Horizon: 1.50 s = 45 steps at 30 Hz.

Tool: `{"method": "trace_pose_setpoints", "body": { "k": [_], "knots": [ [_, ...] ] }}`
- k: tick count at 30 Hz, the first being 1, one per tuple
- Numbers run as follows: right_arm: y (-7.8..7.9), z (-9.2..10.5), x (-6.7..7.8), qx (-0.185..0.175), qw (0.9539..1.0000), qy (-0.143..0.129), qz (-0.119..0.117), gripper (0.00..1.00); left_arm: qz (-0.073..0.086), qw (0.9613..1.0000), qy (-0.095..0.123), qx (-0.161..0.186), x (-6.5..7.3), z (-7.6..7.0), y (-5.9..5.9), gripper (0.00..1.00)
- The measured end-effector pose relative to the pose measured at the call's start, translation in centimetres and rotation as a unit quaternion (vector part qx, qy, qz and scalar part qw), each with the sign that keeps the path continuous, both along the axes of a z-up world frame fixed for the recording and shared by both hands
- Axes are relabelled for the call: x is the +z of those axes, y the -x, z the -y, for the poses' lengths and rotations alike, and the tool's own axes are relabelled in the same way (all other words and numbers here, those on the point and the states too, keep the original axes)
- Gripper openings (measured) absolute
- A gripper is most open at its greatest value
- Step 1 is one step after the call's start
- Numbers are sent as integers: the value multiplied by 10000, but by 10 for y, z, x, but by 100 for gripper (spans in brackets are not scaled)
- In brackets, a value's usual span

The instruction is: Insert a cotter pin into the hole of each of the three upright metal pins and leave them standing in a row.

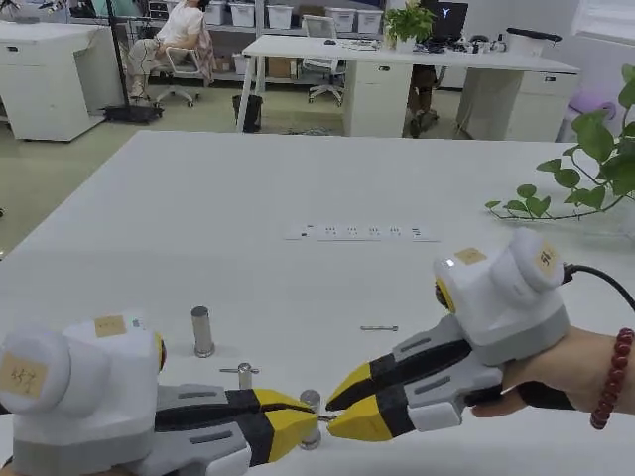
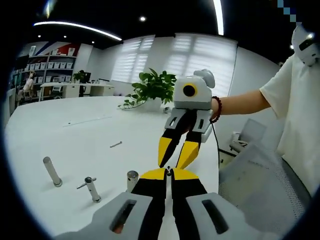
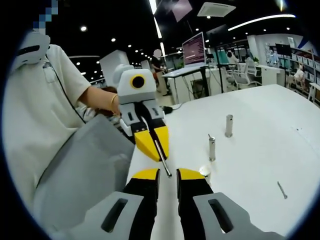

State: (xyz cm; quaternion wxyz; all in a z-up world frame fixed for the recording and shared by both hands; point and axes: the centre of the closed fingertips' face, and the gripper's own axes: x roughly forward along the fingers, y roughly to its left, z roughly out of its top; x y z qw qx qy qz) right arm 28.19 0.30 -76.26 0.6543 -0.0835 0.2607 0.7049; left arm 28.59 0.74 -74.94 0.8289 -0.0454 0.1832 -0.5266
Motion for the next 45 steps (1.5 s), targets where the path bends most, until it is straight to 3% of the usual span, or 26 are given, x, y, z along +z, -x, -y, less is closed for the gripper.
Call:
{"method": "trace_pose_setpoints", "body": {
  "k": [7,17,24,28,34,38,45],
  "knots": [
    [9,1,1,171,9997,-113,-136,12,55,9997,183,-182,7,4,6,0],
    [11,1,7,212,9993,-259,-176,7,83,9993,280,-228,9,5,8,0],
    [14,2,6,394,9991,-174,46,5,85,9992,238,-314,8,7,11,1],
    [16,4,5,522,9984,-55,218,4,182,9994,84,-296,4,7,10,3],
    [12,6,3,557,9970,177,503,3,160,9998,-9,-150,1,5,7,4],
    [3,13,-7,528,9943,542,750,3,159,9998,-84,16,-2,3,1,11],
    [-11,21,-23,461,9883,1023,1034,3,288,9979,-501,303,-18,-3,-9,21]
  ]
}}
